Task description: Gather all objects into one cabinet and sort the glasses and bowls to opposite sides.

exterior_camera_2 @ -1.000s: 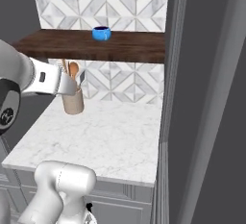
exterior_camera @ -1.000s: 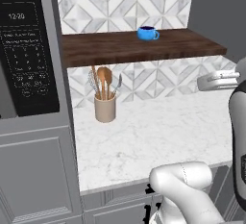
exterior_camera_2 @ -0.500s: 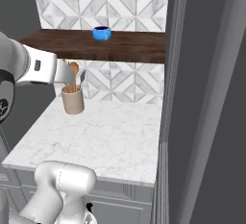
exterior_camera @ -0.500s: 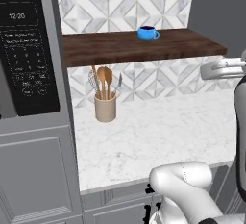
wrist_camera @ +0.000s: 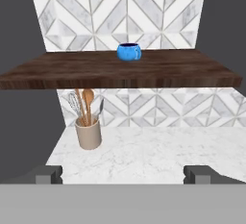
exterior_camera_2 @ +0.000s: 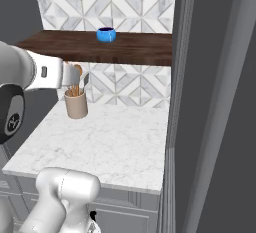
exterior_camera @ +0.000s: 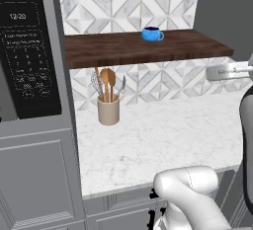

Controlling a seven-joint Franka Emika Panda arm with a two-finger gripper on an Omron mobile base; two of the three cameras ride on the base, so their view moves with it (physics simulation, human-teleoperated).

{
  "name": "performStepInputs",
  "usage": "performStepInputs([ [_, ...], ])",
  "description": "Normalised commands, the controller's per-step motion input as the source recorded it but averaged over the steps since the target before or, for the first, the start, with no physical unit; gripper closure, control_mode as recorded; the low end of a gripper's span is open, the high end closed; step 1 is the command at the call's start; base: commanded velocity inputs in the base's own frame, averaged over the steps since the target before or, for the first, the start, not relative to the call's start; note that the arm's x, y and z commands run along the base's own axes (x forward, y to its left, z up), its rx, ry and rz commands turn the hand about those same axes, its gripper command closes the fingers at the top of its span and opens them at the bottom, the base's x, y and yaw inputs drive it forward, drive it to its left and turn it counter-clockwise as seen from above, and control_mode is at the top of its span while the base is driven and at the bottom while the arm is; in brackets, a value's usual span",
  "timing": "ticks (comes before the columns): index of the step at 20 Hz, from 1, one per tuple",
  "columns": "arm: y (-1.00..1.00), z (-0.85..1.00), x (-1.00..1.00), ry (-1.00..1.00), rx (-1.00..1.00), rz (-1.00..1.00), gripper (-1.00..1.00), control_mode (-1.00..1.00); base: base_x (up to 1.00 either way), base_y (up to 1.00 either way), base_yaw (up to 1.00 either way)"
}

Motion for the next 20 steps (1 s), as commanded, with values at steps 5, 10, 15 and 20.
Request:
performStepInputs([
  [5,0.00,0.09,0.43,0.00,0.00,0.00,-1.00,-1.00,0.00,0.00,0.00],
  [10,0.00,0.12,0.58,0.00,0.00,0.01,-1.00,-1.00,0.00,0.00,0.00],
  [15,-0.09,0.06,0.55,0.00,0.00,0.06,-1.00,-1.00,0.00,0.00,0.00],
  [20,-0.06,0.00,0.50,0.00,0.00,0.14,-1.00,-1.00,0.00,0.00,0.00],
])
